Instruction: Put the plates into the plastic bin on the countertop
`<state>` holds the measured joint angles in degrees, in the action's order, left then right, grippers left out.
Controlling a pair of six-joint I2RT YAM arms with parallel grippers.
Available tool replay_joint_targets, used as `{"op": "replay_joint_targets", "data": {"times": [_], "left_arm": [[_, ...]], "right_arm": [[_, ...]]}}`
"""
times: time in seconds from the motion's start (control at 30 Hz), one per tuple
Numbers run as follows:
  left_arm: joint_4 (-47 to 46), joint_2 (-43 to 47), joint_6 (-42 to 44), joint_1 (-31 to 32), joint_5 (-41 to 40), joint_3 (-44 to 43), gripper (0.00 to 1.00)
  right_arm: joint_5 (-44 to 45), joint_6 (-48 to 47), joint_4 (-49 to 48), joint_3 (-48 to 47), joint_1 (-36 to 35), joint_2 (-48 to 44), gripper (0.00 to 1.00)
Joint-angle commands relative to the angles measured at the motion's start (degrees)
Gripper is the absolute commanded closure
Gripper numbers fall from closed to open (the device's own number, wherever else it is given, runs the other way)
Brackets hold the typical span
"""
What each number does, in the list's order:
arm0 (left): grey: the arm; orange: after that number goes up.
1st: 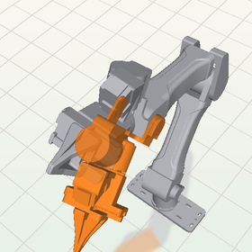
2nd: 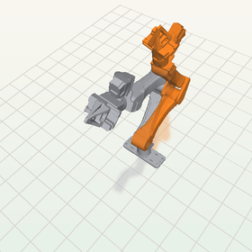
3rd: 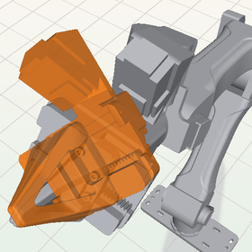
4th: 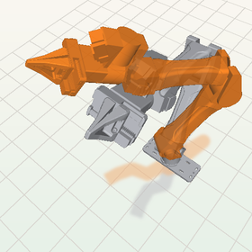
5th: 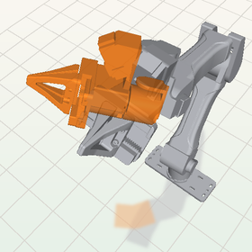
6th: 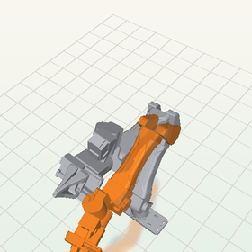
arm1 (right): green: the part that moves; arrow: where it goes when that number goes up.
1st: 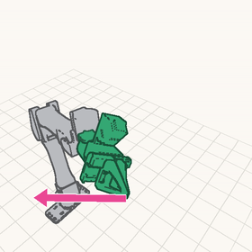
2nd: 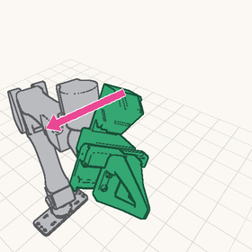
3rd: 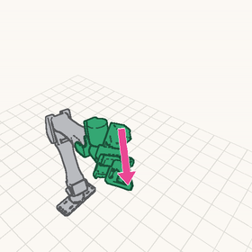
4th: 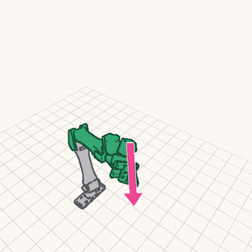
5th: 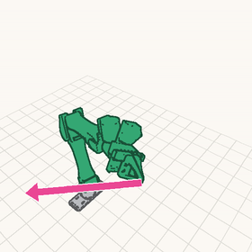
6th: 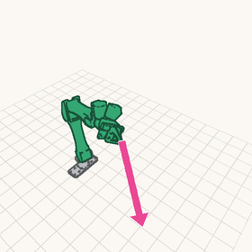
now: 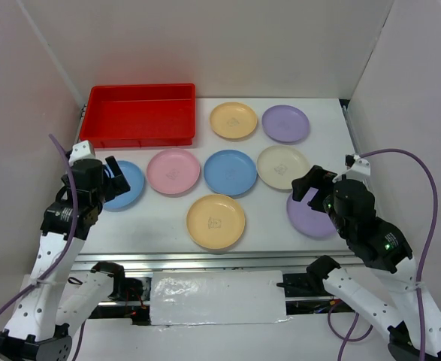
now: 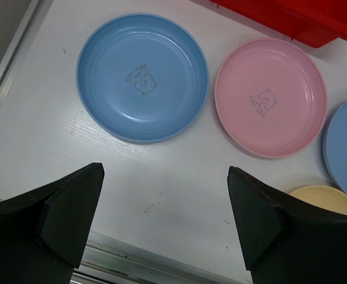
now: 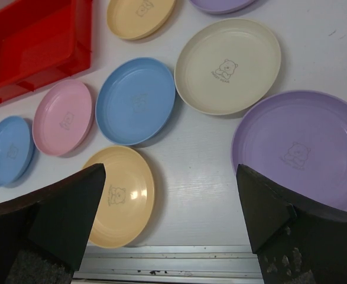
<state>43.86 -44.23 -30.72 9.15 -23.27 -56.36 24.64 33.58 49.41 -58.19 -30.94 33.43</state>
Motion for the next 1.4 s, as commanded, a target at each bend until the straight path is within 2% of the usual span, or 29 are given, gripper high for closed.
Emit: {"op": "replay_joint_targets", "data": {"times": [0.0,0.23,0.33,0.37,0.4,0.5,0.57,0.6,0.73,0.8,0.93,1.07,1.13,1.17,1.23,1.27,1.37], "left_arm": [[-0.4,-0.5,-1.4,0.2,-0.9,-1.8,0.01],[0.1,-1.3,-4.7,0.1,-0.2,-2.1,0.01],[-2.4,-2.3,-4.6,0.1,11.1,0.1,0.01],[-4.0,-2.5,-5.2,0.3,20.0,2.1,0.01],[-6.5,-2.5,-7.2,0.6,24.4,4.5,0.01],[-16.9,-3.3,-12.9,5.0,30.3,17.2,0.01],[-20.3,-6.5,-14.3,8.4,29.2,19.1,0.01],[-21.1,-8.1,-15.3,13.0,26.5,19.4,0.01],[-23.1,-16.6,-19.1,24.2,18.9,17.4,0.01],[-25.0,-20.9,-20.9,27.2,17.1,17.3,0.01],[-24.9,-27.0,-23.2,28.4,13.7,17.4,0.03],[-27.8,-30.6,-23.7,28.4,13.8,19.3,0.11],[-29.3,-32.6,-23.7,28.5,13.9,19.7,0.19],[-29.6,-33.1,-23.7,28.6,14.0,19.6,0.26],[-30.2,-34.7,-23.6,29.3,14.2,19.0,0.35],[-30.1,-35.0,-23.6,29.7,13.9,18.8,0.47],[-28.8,-35.6,-24.4,31.6,12.5,17.7,0.59]], "right_arm": [[0.2,-0.3,-0.7,-0.6,0.3,-0.8,0.00],[-2.2,-1.1,-1.0,-0.3,0.4,-2.8,0.00],[-5.0,-1.4,-2.1,0.1,0.4,-2.9,0.00],[-5.7,-1.5,-2.4,0.4,0.4,-2.9,0.00],[-7.7,-1.6,-2.7,0.9,0.4,-2.9,0.00],[-11.3,-1.7,-5.1,2.5,0.4,-3.1,0.00],[-12.8,-1.7,-6.8,3.3,0.4,-2.8,0.00],[-14.3,-1.9,-7.1,3.4,0.4,-2.5,0.00],[-16.0,-1.7,-8.2,4.1,0.2,-1.4,0.00],[-16.6,-1.4,-8.8,5.0,0.0,-1.9,0.00],[-17.2,-1.2,-8.7,5.8,-0.3,-3.3,0.00],[-17.0,-1.6,-8.1,5.5,-0.4,-4.3,0.00],[-17.1,-1.7,-8.1,5.2,-0.3,-4.5,0.00],[-17.3,-1.7,-8.1,5.1,-0.4,-4.3,0.00],[-17.5,-1.9,-8.2,5.1,-0.3,-4.4,0.00],[-17.6,-1.8,-8.4,5.1,-0.4,-4.4,0.00],[-17.2,-1.9,-8.2,5.5,-0.4,-4.5,0.00]]}}
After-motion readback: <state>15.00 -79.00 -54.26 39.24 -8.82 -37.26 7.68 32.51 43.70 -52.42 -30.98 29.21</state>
